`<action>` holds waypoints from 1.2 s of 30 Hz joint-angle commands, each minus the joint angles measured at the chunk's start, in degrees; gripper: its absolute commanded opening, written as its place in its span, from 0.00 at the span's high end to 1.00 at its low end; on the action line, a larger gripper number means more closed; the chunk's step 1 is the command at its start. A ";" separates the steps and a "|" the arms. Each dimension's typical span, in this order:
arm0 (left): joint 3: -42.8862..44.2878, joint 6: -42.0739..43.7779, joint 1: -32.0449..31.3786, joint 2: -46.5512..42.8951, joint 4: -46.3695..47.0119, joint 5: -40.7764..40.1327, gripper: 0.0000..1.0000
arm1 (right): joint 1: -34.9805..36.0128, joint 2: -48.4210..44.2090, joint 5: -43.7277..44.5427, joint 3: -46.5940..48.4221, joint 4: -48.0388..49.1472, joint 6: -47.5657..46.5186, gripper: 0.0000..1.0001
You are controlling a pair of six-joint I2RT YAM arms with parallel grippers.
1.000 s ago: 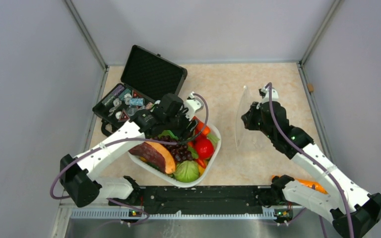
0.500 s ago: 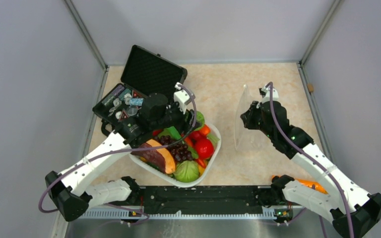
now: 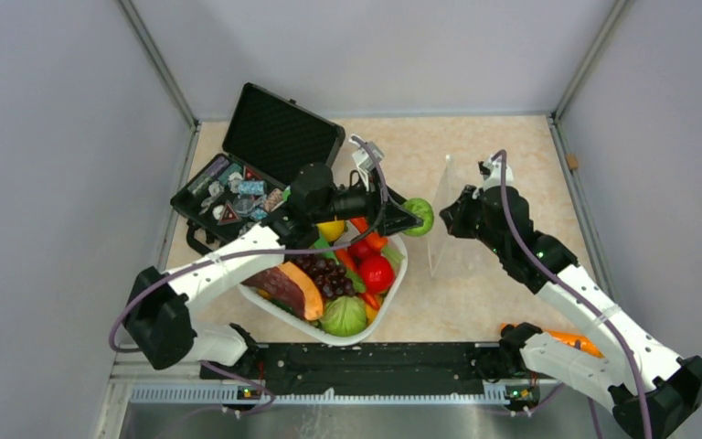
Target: Place the food in the zip-top bag and seal the zipper
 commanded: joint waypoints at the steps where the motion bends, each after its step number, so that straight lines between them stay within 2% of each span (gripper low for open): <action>1: 0.87 -8.04 -1.58 2.58 16.22 6.56 0.77 | 0.43 -1.18 -0.64 -0.39 3.28 1.22 1.00; 5: 0.52 -9.15 -3.50 5.27 22.81 9.28 0.73 | 0.48 -1.19 -1.09 -0.71 3.63 1.56 1.00; 9: 1.96 -9.11 -4.62 9.41 23.64 12.12 0.73 | 0.43 -1.31 -1.43 -0.53 3.60 1.76 1.00; 17: 1.44 0.11 -5.21 9.96 13.65 4.97 0.74 | 0.43 -3.09 -1.24 0.47 2.38 2.10 1.00; 36: -3.13 -0.10 -5.93 6.48 17.45 -4.82 0.74 | 0.43 -4.58 2.32 1.79 -0.98 5.11 1.00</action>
